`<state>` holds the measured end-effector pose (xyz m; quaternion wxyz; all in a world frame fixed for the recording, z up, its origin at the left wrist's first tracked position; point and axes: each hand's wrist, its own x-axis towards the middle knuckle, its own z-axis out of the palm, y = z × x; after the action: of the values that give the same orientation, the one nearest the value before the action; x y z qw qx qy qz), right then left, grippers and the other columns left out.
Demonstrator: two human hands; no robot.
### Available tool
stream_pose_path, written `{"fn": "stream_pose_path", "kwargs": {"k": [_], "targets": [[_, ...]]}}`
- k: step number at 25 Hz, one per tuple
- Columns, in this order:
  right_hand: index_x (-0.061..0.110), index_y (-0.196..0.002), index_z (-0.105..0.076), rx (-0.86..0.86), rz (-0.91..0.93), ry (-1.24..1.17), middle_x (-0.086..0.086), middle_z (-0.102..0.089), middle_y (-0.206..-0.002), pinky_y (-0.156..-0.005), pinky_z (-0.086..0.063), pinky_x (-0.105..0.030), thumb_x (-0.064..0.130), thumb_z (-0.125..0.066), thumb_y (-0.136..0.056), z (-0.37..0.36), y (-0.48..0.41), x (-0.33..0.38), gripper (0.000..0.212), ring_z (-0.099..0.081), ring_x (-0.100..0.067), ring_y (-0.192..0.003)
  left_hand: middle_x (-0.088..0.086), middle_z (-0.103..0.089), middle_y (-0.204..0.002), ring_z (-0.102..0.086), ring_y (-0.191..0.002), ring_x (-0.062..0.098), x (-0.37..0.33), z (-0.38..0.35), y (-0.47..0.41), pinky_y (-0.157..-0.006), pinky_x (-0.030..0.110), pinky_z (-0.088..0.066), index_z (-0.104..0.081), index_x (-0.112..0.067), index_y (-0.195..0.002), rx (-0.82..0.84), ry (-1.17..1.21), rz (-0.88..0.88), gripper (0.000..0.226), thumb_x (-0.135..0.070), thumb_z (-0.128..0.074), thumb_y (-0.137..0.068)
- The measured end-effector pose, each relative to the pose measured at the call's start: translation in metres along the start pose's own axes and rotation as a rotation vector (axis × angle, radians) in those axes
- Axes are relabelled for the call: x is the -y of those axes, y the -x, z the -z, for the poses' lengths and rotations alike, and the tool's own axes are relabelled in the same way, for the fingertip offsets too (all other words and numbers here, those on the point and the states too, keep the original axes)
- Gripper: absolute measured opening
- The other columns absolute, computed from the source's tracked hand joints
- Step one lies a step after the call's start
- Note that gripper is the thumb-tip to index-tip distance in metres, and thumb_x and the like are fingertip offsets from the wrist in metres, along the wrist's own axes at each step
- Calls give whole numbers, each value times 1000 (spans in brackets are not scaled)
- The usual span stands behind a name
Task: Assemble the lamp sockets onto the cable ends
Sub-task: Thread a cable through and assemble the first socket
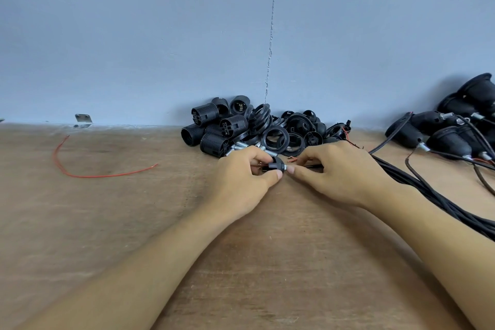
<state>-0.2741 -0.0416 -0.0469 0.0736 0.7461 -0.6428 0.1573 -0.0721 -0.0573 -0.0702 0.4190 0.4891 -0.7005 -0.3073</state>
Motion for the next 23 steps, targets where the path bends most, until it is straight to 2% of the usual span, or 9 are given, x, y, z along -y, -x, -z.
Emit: {"fn": "stream_pose_path", "kwargs": {"k": [2, 4, 6, 8, 12, 16, 18, 20, 23], "targets": [[37, -98, -69, -50, 42, -43, 16, -64, -92, -68, -40, -28, 72, -40, -85, 0, 0, 4, 47, -61, -9, -91, -20, -68, -83, -60, -82, -14, -1, 1, 1, -68, -1, -41, -72, -34, -92, 6, -10, -13, 20, -27, -86, -80], [35, -104, -69, -89, 82, -229, 16, -62, -95, -76, -46, -28, 64, -48, -88, -1, 0, 9, 39, -59, -4, -92, -19, -69, -84, -60, -83, -13, -1, 1, 1, -68, 0, -41, -69, -39, -89, 12, -21, -27, 24, -28, -86, -78], [30, -116, -68, -70, 134, -431, 15, -62, -103, -85, -46, -15, 52, -58, -90, -6, 3, 18, 35, -58, 3, -97, -17, -71, -89, -62, -82, -10, -1, 3, 0, -68, 2, -43, -69, -38, -94, 21, 1, -27, 27, -26, -87, -77], [29, -124, -65, -30, 156, -524, 13, -62, -109, -86, -42, -5, 39, -65, -91, -11, 5, 25, 34, -58, 5, -101, -16, -73, -94, -64, -82, -6, 0, 7, -1, -69, 4, -44, -67, -37, -100, 65, 4, -29, 35, -20, -87, -76], [29, -121, -67, -50, 116, -557, 8, -69, -105, -87, -45, -9, 20, -68, -90, -15, 5, 28, 32, -60, -2, -99, -16, -74, -99, -65, -79, -4, 0, 11, 0, -73, 7, -47, -60, -35, -109, 138, -10, -80, 48, -4, -80, -78], [32, -109, -69, -70, 99, -560, 15, -70, -99, -88, -46, -17, 14, -66, -89, -14, 7, 29, 28, -62, 0, -96, -16, -75, -104, -65, -80, -7, 0, 5, 3, -74, 2, -44, -65, -28, -116, 98, -52, -118, 37, -6, -72, -86], [31, -110, -68, -55, 73, -612, 17, -70, -102, -91, -47, -15, 15, -68, -88, -13, 7, 28, 27, -63, 3, -99, -13, -76, -99, -67, -83, -7, 0, 3, 2, -76, 3, -47, -72, -24, -110, 28, -30, -117, 26, -8, -71, -89], [31, -109, -68, -52, 64, -621, 16, -71, -102, -91, -46, -13, 17, -69, -88, -13, 6, 27, 25, -63, 4, -100, -14, -75, -83, -67, -79, -5, 0, 3, 0, -72, 6, -48, -78, -25, -96, -39, -61, -123, 15, -13, -73, -89], [31, -108, -68, -62, 83, -595, 17, -70, -100, -88, -46, -11, 19, -69, -88, -13, 6, 27, 23, -62, 4, -99, -21, -66, -66, -62, -73, -9, 2, 4, 0, -64, 3, -42, -79, -27, -82, -69, -139, -166, 16, -15, -73, -89]]}}
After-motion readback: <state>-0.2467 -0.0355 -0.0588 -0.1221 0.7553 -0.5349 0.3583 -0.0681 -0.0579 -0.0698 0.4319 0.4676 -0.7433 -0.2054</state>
